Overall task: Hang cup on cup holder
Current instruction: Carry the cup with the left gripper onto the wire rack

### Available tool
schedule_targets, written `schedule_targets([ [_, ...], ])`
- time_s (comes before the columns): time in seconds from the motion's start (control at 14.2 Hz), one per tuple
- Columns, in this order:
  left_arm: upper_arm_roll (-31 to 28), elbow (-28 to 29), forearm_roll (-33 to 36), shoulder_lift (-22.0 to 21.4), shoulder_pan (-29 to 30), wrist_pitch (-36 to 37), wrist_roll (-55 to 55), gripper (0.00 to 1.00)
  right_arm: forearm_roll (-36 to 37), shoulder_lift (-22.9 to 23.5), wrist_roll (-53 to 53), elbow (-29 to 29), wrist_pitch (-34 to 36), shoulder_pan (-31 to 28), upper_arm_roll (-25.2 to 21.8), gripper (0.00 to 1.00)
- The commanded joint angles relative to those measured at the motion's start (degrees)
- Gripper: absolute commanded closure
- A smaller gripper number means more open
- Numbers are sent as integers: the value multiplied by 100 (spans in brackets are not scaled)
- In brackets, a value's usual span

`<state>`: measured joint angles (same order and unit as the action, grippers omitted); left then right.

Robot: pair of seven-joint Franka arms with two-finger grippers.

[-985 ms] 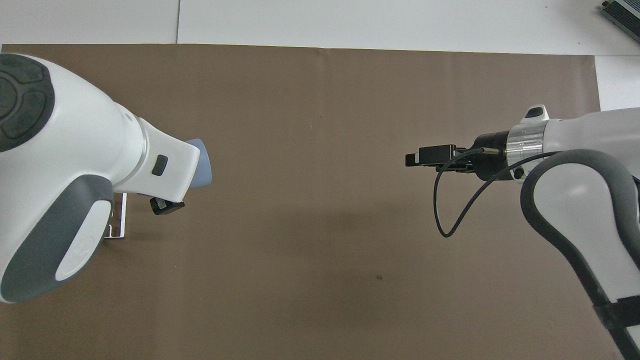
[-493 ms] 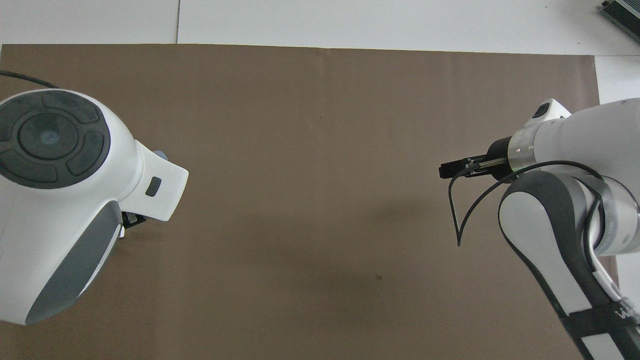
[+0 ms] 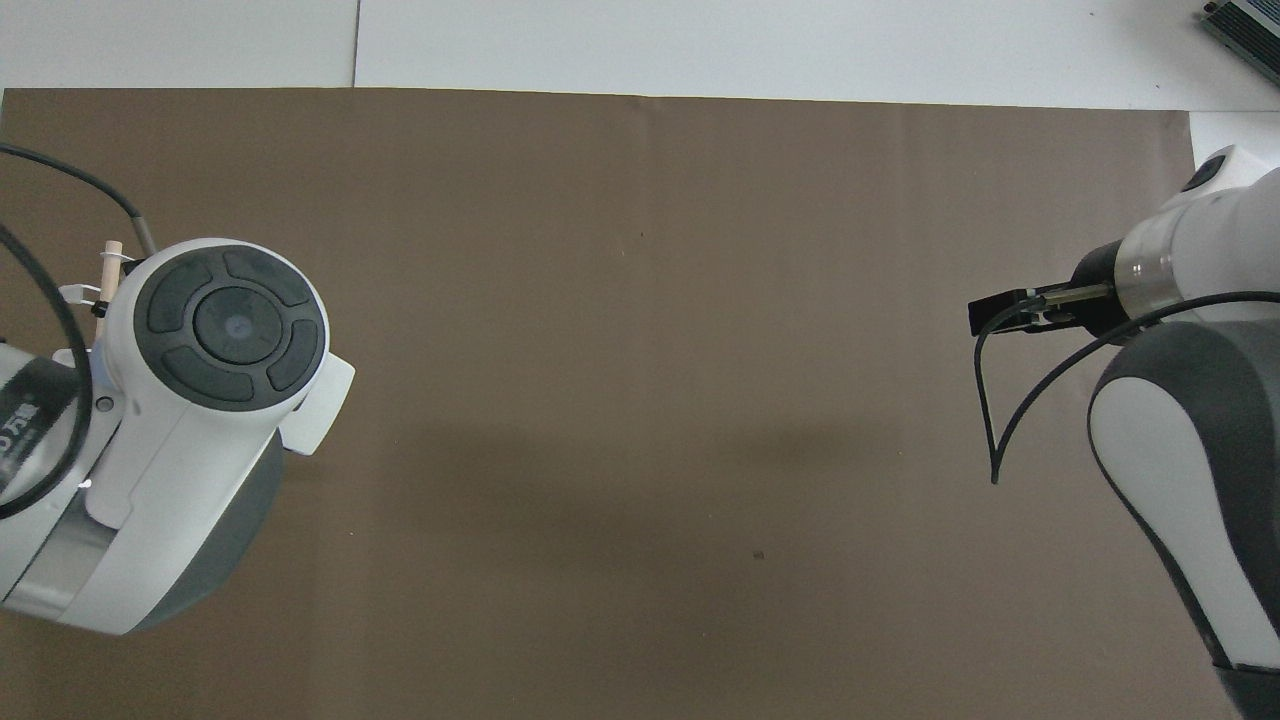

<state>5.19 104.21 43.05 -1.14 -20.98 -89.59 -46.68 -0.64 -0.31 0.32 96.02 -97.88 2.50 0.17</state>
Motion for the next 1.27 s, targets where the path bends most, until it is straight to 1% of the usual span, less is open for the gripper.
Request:
schedule_targets([
  [0.0, -36, 194, 545, 237, -82, -268, -332, 100, 117, 48, 100, -661, 724, -319, 53, 0],
  [0.07, -36, 352, 886, 237, -73, -513, -429, 100, 117, 39, 109, -776, 917, -381, 45, 0],
  [0.14, -36, 519, 976, 220, -64, -777, -604, 100, 126, 31, 118, -812, 1024, -391, 36, 0],
  [0.21, -36, 669, 1030, 185, -29, -962, -614, 100, 126, -56, 126, -760, 1042, -399, 53, 0],
  [0.42, -53, 801, 1354, 202, 243, -1656, -842, 100, 126, -250, 240, -471, 1060, -417, 62, 0],
  [0.49, -62, 889, 1416, 202, 357, -1937, -886, 100, 117, -268, 223, -418, 1060, -408, 62, 0],
  [0.63, -62, 1048, 1592, 159, 507, -2167, -983, 100, 117, -277, 188, -400, 1069, -434, 62, 0],
  [0.77, -62, 1205, 1619, 141, 778, -2509, -1106, 100, 117, -286, 170, -408, 1034, -470, 62, 0],
  [0.99, -53, 1408, 1610, 44, 797, -2494, -1141, 100, 161, -295, 214, -417, 973, -426, 62, 0],
  [1.13, -45, 1417, 1601, 35, 797, -2344, -1623, 100, 152, -295, 206, -408, 902, -435, 71, 0],
  [1.2, -45, 1409, 1593, 35, 797, -2318, -1686, 100, 152, -295, 206, -408, 902, -426, 71, 0],
])
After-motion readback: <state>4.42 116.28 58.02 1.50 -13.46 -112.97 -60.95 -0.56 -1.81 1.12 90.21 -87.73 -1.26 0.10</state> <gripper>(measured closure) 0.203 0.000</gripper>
